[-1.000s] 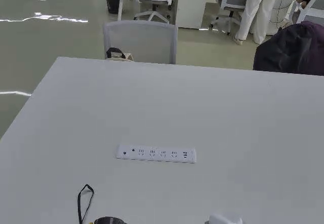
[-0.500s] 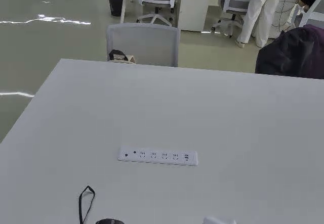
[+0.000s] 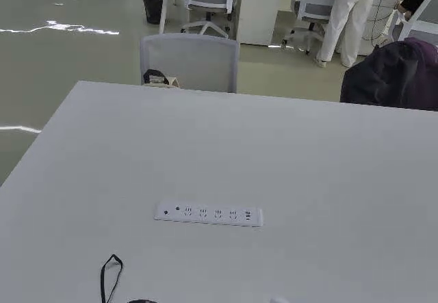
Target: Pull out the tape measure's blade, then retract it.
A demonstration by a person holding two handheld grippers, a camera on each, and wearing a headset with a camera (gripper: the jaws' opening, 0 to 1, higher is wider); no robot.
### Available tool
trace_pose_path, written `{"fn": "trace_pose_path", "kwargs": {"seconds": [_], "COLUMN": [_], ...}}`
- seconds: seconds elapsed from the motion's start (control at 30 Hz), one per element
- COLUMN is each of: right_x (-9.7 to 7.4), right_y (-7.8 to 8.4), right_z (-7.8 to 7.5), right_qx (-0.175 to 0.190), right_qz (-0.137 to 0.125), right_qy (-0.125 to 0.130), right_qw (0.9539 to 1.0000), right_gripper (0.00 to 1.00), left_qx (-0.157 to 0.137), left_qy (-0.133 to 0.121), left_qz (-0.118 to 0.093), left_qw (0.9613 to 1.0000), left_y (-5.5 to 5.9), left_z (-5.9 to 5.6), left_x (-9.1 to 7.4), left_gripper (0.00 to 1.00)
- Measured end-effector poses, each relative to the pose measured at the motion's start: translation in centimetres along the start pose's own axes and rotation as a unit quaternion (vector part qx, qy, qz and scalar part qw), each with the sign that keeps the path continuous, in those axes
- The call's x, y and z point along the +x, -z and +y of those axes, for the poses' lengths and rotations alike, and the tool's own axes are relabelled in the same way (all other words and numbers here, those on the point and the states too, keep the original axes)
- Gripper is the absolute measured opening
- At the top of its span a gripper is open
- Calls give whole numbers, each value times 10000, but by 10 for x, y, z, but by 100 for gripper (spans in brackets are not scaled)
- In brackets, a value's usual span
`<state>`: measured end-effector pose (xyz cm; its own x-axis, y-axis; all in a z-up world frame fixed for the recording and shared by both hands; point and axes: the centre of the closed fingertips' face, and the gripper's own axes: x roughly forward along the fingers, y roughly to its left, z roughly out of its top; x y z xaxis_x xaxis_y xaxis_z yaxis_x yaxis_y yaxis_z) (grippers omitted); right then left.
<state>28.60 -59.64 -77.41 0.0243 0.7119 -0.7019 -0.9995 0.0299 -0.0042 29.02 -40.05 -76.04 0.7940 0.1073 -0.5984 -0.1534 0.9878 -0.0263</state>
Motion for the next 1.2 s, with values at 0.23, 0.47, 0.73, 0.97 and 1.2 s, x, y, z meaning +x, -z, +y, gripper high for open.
{"fn": "trace_pose_path", "kwargs": {"seconds": [0.23, 0.47, 0.73, 0.97, 1.2], "right_x": [0, 14, 23, 30, 37], "right_y": [-3, -19, -28, -32, -39], "right_z": [-1, 3, 4, 4, 4], "right_qx": [26, -14, -55, -51, -78], "right_qz": [-62, -189, -236, -267, -285], "right_qy": [25, -39, -120, -132, -148], "right_qw": [10000, 9998, 9996, 9995, 9995], "right_gripper": [12, 11, 11, 11, 11], "left_qx": [156, 145, 164, 137, 114], "left_qy": [-35, -2, 59, 69, 76], "left_qz": [57, 64, 78, 80, 83], "left_qw": [9999, 9999, 9998, 9999, 9999], "left_y": [-3, -1, -2, -5, -7], "left_z": [-2, -1, -3, -6, -6], "left_x": [-2, 0, -2, -7, -8], "left_gripper": [68, 67, 67, 67, 67]}}
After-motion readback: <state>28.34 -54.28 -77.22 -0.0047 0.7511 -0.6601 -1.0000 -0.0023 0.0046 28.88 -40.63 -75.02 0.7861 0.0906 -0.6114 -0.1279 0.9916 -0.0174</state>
